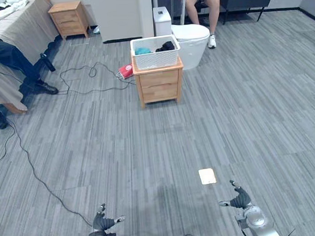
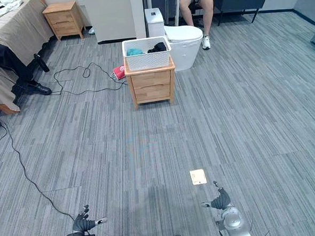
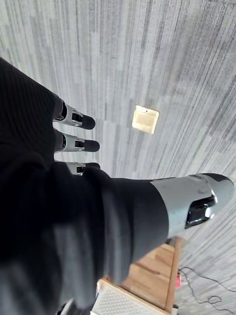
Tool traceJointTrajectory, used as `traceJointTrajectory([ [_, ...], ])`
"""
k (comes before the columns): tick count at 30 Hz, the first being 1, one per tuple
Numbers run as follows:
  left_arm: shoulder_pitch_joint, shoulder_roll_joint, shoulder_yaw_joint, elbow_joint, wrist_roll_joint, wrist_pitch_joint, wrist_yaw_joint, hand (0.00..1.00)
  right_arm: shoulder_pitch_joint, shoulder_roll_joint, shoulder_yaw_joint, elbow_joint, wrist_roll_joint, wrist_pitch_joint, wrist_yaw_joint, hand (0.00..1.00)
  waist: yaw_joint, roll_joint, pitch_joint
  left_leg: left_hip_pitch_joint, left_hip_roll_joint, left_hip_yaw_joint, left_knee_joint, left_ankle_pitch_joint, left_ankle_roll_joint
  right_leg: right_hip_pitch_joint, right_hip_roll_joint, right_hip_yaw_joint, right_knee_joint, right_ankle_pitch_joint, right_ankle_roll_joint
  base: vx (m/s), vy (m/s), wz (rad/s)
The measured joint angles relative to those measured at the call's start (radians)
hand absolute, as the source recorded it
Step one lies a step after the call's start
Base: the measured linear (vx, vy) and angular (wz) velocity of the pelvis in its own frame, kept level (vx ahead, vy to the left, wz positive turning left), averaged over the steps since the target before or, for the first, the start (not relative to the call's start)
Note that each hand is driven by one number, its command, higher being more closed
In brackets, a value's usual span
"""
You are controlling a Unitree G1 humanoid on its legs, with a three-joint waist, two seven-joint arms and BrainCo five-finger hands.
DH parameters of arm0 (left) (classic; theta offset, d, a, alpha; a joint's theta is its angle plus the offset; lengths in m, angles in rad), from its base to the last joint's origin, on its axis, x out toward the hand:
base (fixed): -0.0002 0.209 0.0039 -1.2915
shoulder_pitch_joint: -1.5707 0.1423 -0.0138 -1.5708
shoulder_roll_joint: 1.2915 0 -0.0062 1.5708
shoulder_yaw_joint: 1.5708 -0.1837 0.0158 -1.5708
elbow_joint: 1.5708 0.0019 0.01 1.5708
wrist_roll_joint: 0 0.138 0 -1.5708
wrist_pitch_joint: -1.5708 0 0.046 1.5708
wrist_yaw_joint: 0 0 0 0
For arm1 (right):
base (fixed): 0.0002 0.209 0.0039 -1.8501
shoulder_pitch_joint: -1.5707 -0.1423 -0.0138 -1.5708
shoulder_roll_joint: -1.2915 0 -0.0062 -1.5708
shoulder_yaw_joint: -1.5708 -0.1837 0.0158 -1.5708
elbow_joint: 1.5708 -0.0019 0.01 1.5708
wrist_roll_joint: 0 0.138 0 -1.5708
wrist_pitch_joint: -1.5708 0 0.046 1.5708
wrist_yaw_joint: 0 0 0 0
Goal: Pick up the laundry basket with both hands and put the clothes into the washing machine.
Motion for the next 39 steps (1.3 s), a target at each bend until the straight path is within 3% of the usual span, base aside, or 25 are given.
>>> traceJointTrajectory([
  [8, 0.021, -0.003, 0.003, 0.008, -0.030, 0.001, -0.018, 0.00, 0.002, 0.008, -0.068, 0.029, 0.091, 0.001, -0.005, 0.00, -0.001, 0.000, 0.000, 0.000, -0.003, -0.014, -0.026, 0.007, 0.004, -0.002, 0.003, -0.016, -0.025, 0.020, -0.012, -0.09, -0.002, 0.04],
  [10, 0.022, -0.007, 0.008, 0.008, -0.037, 0.001, -0.018, 0.00, 0.002, 0.017, -0.091, 0.029, 0.101, 0.001, -0.005, 0.00, 0.001, 0.000, 0.001, -0.001, -0.006, -0.013, -0.046, 0.020, 0.023, -0.002, 0.004, -0.017, -0.039, 0.024, -0.012, -0.08, -0.006, -0.02],
  [20, 0.028, -0.021, 0.012, -0.006, -0.039, 0.003, -0.018, 0.00, 0.008, 0.046, -0.149, 0.029, 0.132, 0.001, -0.007, 0.00, 0.002, -0.004, 0.008, -0.011, -0.006, -0.015, -0.060, 0.023, 0.021, -0.010, 0.007, -0.019, -0.055, 0.026, -0.009, -0.04, -0.001, 0.01],
  [27, 0.019, -0.025, 0.011, -0.082, -0.073, 0.003, -0.015, 0.00, -0.024, 0.049, -0.170, 0.027, 0.140, 0.004, -0.028, 0.00, 0.017, 0.000, 0.042, -0.114, 0.010, 0.013, 0.076, -0.057, 0.041, -0.087, 0.000, 0.004, 0.009, -0.005, 0.017, 0.03, 0.022, -0.12],
  [28, 0.021, -0.030, 0.010, -0.099, -0.087, 0.003, -0.015, 0.00, -0.027, 0.046, -0.173, 0.026, 0.140, 0.006, -0.033, 0.00, 0.025, 0.008, 0.046, -0.125, 0.014, 0.028, 0.109, -0.089, 0.042, -0.125, -0.007, 0.010, 0.088, -0.060, 0.029, 0.06, 0.046, -0.23],
  [30, 0.019, -0.032, 0.006, -0.145, -0.122, 0.003, -0.016, 0.00, -0.019, 0.048, -0.169, 0.026, 0.140, 0.009, -0.037, 0.00, 0.029, 0.007, 0.060, -0.138, 0.011, 0.031, 0.190, -0.172, 0.052, -0.225, -0.052, -0.013, 0.362, -0.179, 0.094, 0.08, 0.071, -0.12],
  [33, 0.013, -0.023, -0.013, -0.153, -0.145, 0.004, -0.016, 0.00, -0.017, 0.052, -0.164, 0.025, 0.141, 0.019, -0.036, 0.00, 0.023, 0.007, 0.080, -0.085, 0.001, 0.015, 0.211, -0.217, 0.091, -0.356, -0.117, -0.081, 0.690, -0.230, 0.096, 0.18, 0.085, 0.04],
  [34, 0.011, -0.015, -0.022, -0.153, -0.146, 0.005, -0.015, 0.00, -0.017, 0.053, -0.162, 0.024, 0.141, 0.023, -0.035, 0.00, 0.016, 0.009, 0.095, -0.052, 0.003, 0.009, 0.210, -0.227, 0.088, -0.385, -0.129, -0.097, 0.710, -0.258, 0.081, 0.30, 0.062, 0.14],
  [37, -0.019, 0.001, -0.042, -0.152, -0.147, 0.005, -0.013, 0.00, -0.024, 0.050, -0.159, 0.024, 0.142, 0.026, -0.035, 0.00, -0.008, 0.018, 0.124, 0.014, 0.030, -0.036, 0.171, -0.235, 0.079, -0.458, -0.120, -0.143, 0.531, -0.239, 0.078, 0.41, -0.001, 0.39],
  [38, -0.042, 0.001, -0.043, -0.152, -0.147, 0.005, -0.012, 0.00, -0.028, 0.047, -0.158, 0.024, 0.142, 0.026, -0.035, 0.00, -0.009, 0.022, 0.139, 0.038, 0.042, -0.051, 0.149, -0.233, 0.068, -0.473, -0.109, -0.157, 0.428, -0.187, 0.074, 0.58, -0.076, 0.60],
  [39, -0.067, 0.003, -0.045, -0.151, -0.147, 0.005, -0.008, 0.00, -0.033, 0.046, -0.152, 0.024, 0.142, 0.027, -0.036, 0.00, -0.014, 0.013, 0.151, 0.073, 0.048, -0.069, 0.115, -0.227, 0.042, -0.493, -0.095, -0.156, 0.282, -0.097, 0.074, 0.50, -0.088, 0.47],
])
